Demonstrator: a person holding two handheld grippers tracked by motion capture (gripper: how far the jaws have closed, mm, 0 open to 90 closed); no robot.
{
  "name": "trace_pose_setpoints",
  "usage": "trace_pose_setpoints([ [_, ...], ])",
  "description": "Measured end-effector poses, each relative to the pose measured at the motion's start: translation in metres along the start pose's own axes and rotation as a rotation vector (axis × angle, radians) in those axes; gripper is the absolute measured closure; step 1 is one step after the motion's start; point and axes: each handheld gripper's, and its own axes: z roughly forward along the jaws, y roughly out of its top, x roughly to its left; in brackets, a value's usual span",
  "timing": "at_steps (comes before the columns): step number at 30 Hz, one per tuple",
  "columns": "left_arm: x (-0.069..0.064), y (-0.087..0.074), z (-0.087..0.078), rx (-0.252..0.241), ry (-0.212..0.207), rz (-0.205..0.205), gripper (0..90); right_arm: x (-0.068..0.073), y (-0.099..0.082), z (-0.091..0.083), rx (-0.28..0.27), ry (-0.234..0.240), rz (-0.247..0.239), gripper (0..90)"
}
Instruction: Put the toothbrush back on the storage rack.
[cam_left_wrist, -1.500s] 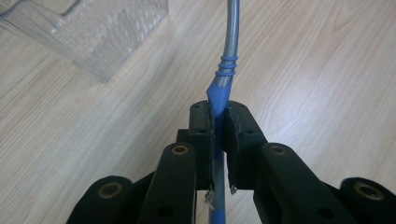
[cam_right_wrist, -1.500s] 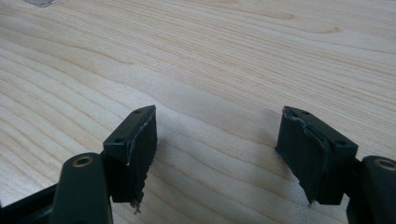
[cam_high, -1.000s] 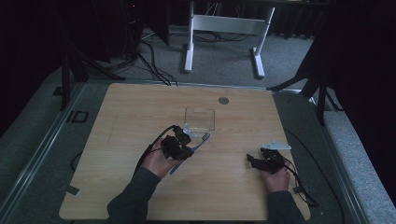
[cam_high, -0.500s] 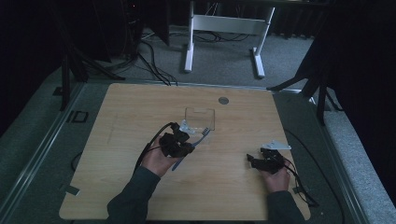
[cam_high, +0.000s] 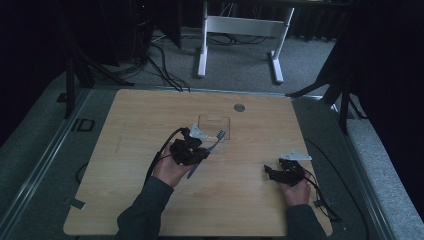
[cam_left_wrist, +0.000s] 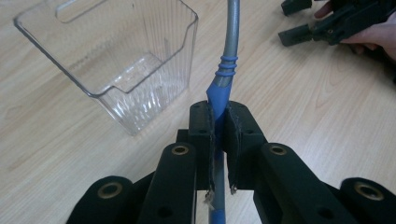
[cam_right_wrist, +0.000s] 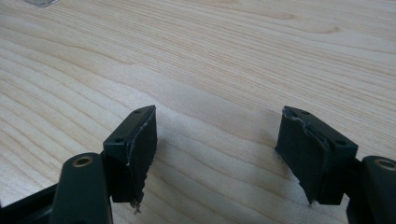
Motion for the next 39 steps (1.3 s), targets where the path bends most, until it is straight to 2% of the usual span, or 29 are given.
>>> trace_pose_setpoints([
  [10, 0.0021, 0.0015, -0.0040, -0.045, 0.006, -0.010, 81.8, 0.0000, 0.0000, 0.0000, 0.000, 0.000, 0.000, 28.2],
  [22, 0.0046, 0.0035, -0.0045, -0.077, 0.001, -0.021, 81.7, 0.0000, 0.0000, 0.0000, 0.000, 0.000, 0.000, 28.2],
  [39, 0.0044, 0.0061, -0.0068, -0.175, 0.015, -0.045, 81.7, 0.0000, 0.0000, 0.0000, 0.000, 0.000, 0.000, 28.2],
])
